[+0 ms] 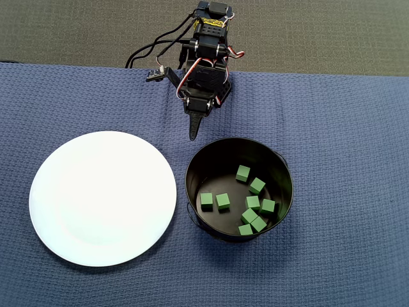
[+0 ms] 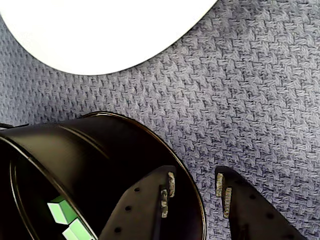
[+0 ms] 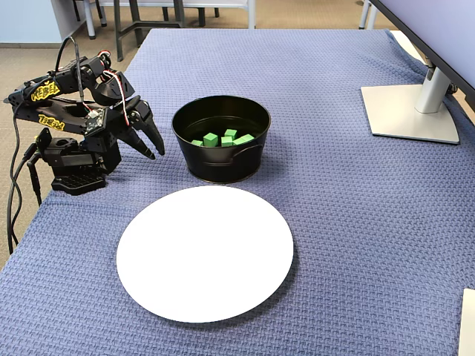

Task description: Pick up the green cubes from the white plate and place them in the black recipient

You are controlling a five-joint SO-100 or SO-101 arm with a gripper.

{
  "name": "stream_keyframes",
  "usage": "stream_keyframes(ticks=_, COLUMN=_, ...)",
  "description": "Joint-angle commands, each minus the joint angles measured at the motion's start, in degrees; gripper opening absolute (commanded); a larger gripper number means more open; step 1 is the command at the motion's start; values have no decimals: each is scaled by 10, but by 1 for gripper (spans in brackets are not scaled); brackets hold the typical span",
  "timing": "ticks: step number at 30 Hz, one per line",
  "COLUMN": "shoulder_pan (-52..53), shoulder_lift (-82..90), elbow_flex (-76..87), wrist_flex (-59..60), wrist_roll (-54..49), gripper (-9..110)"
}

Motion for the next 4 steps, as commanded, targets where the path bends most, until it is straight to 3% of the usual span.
stream_keyframes(ticks=1, shoulder_pan=-11, shoulder_lift=1, elbow_flex=-3, wrist_flex=4, wrist_roll=-9, gripper=0)
stream_keyframes(ticks=4, shoulder_pan=-11, shoulder_lift=-8, elbow_flex=-5, wrist_flex=4, wrist_roll=-11, gripper=0)
